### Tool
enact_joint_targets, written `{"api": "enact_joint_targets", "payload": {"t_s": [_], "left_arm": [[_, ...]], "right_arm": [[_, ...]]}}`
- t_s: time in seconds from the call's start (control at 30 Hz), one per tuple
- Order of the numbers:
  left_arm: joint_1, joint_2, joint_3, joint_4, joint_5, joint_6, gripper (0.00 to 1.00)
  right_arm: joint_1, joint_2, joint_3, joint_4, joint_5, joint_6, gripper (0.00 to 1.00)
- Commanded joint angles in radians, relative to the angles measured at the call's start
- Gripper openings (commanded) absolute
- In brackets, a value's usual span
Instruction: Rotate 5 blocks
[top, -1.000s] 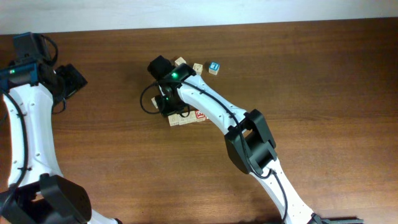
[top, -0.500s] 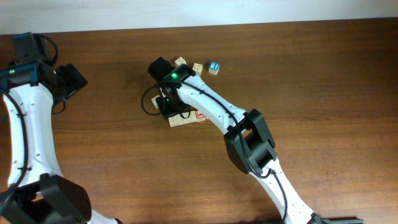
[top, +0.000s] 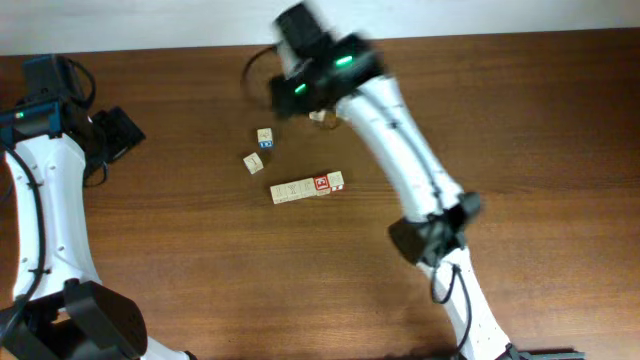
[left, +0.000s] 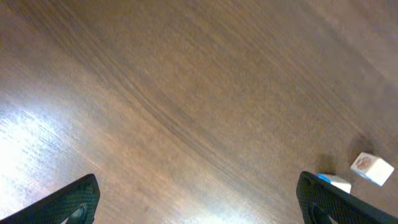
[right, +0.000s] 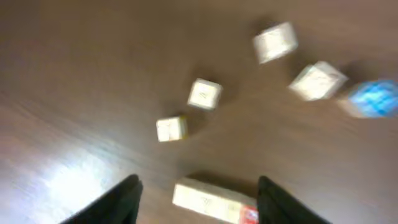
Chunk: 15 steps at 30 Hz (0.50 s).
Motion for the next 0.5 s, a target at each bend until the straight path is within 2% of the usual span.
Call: {"api": "enact_joint_targets", "payload": {"t_s": [0.0, 0.1, 0.13, 0.23, 0.47], "left_arm": [[-0.035, 0.003, -0.004, -0.023, 0.013, 0.017, 1.0], [-0.083, 0.003, -0.004, -0.028, 0.014, 0.056, 1.0], [-0.116, 0.002, -0.004, -0.033, 0.01, 0.07, 1.0], [-0.17, -0.008, -0.004, -0.046, 0.01, 0.069, 1.0], [-0.244, -0.068, -0.004, -0.064, 0.083, 0.069, 0.99]], "right_arm": [[-0.115, -0.047, 0.193, -0.136, 0.009, -0.039, 0.66], [-0.185, -0.063, 0.216, -0.237, 0.009, -0.042, 0.67], [-0.224, -0.074, 0.211, -0.237, -0.052, -0.094, 0.65], [-0.289, -0.106, 0.209, -0.237, -0.2, -0.102, 0.65], [-0.39, -0.204, 0.201, -0.237, -0.223, -0.117, 0.66]]}}
